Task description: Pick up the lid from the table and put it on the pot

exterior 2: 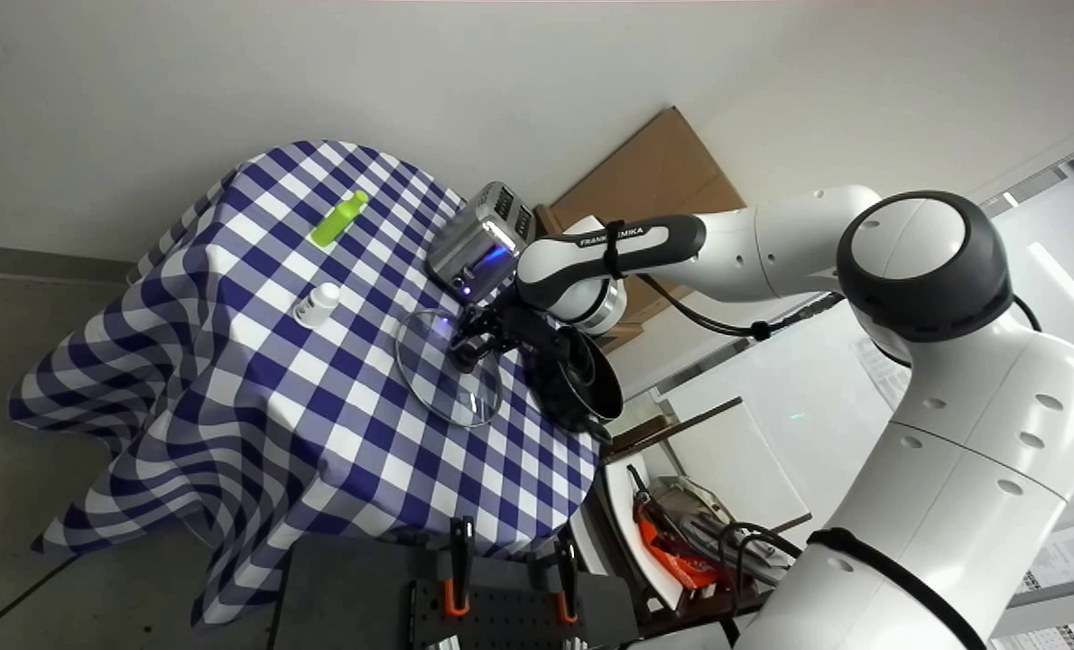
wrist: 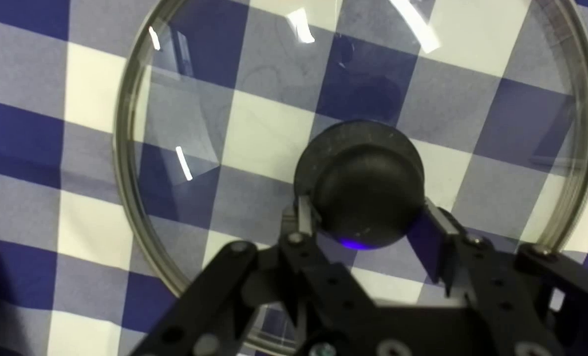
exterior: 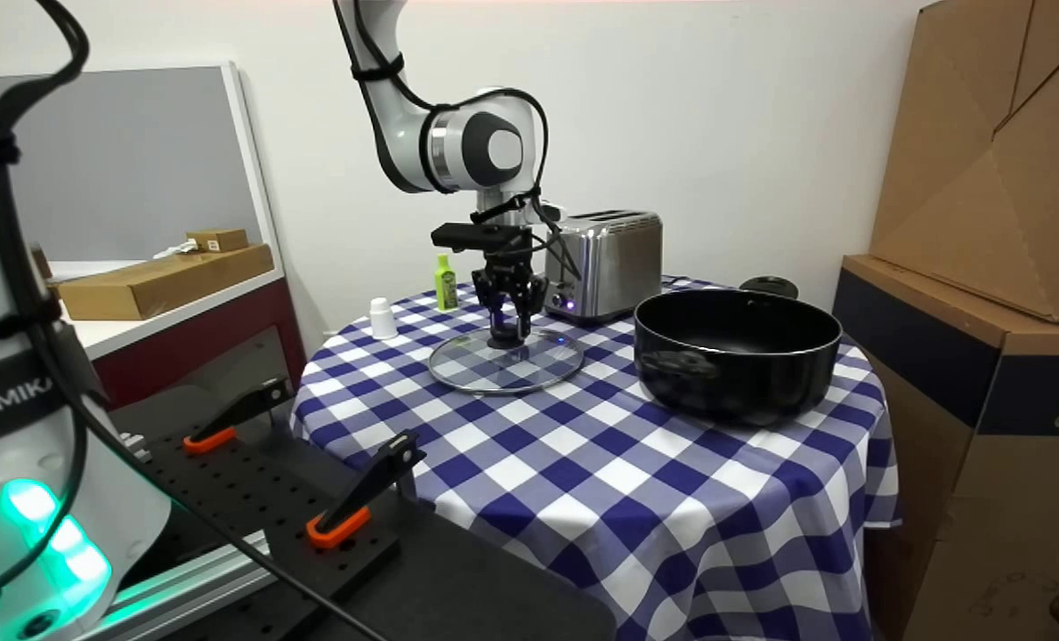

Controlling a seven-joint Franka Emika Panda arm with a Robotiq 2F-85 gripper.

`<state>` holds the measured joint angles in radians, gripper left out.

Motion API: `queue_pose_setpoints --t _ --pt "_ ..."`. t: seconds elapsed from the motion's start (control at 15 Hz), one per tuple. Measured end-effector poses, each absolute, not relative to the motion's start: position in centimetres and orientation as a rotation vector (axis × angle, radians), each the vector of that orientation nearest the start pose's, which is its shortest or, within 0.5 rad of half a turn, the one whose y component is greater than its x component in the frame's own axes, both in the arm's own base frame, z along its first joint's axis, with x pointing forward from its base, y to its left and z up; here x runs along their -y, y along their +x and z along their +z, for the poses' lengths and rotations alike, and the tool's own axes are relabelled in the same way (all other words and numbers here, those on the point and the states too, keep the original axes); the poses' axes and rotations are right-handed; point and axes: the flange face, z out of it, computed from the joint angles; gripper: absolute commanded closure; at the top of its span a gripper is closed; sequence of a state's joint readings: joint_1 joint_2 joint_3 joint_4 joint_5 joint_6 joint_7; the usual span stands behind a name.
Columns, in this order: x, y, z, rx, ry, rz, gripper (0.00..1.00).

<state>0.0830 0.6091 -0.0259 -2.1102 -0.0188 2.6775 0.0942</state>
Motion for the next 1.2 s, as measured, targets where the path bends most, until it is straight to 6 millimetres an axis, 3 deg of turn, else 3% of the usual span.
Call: queue_pose_setpoints --t 0.27,0.4,0.73,0.87,0.93,1.0,1.2 --pt "-3.22 56.36 11.82 -0.022 -3.169 0.063 0.76" --pt "-3.16 56.35 11.83 -0.020 -3.172 0.063 0.26" --pt "-2.88 56.19 11.94 -0.005 -3.182 0.072 0.01" --pt "-2.81 56.12 11.96 0.002 -3.186 0.082 0.03" --pt "-2.82 56.07 11.93 0.005 -3.187 0.090 0.11" --pt "-2.83 55.99 11.88 0.008 -3.188 0.101 0.28" --pt "-2.88 55.78 11.74 0.012 -3.190 0.130 0.41"
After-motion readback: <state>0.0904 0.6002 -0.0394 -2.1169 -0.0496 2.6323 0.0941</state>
